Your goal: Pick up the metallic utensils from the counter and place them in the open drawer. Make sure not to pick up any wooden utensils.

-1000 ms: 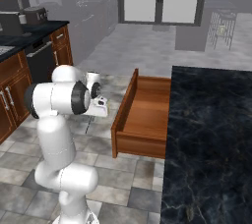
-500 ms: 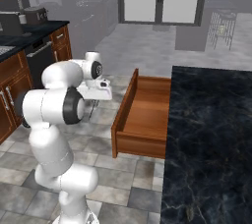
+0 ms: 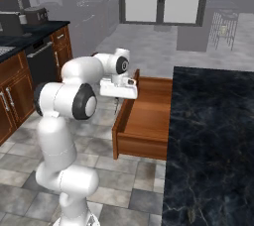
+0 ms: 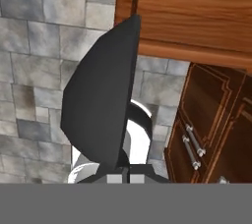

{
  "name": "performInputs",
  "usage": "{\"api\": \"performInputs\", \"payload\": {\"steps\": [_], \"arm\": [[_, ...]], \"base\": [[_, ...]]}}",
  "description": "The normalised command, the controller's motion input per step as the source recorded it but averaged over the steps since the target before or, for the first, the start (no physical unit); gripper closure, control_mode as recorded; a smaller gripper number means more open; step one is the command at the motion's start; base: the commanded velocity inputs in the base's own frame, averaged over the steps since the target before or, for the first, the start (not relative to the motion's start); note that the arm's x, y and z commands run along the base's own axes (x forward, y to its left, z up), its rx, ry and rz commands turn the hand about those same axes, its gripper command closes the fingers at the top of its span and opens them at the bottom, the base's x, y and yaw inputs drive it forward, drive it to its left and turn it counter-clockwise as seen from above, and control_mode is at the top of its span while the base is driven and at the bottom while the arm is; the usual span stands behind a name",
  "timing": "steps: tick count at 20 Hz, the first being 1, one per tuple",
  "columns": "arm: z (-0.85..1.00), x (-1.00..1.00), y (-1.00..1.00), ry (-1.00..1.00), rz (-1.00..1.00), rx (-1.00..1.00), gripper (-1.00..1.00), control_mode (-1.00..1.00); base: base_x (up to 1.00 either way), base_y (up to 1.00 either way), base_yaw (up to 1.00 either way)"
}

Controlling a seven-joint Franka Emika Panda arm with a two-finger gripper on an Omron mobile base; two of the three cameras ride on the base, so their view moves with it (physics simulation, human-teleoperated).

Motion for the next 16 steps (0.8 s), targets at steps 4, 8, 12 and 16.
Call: {"api": "performInputs", "payload": {"steps": [4, 8, 12, 16], "arm": [[-0.34, 0.36, -0.44, 0.0, 0.0, 0.02, 1.0, -1.0], [-0.37, 0.64, -0.44, 0.03, 0.0, 0.02, 1.0, -1.0], [-0.46, 0.8, -0.15, 0.01, 0.0, 0.02, 1.0, -1.0], [-0.34, 0.77, -0.09, 0.04, 0.01, 0.01, 1.0, -1.0]], "base": [[0.0, 0.0, 0.0], [0.0, 0.0, 0.0], [0.0, 0.0, 0.0], [0.0, 0.0, 0.0]]}}
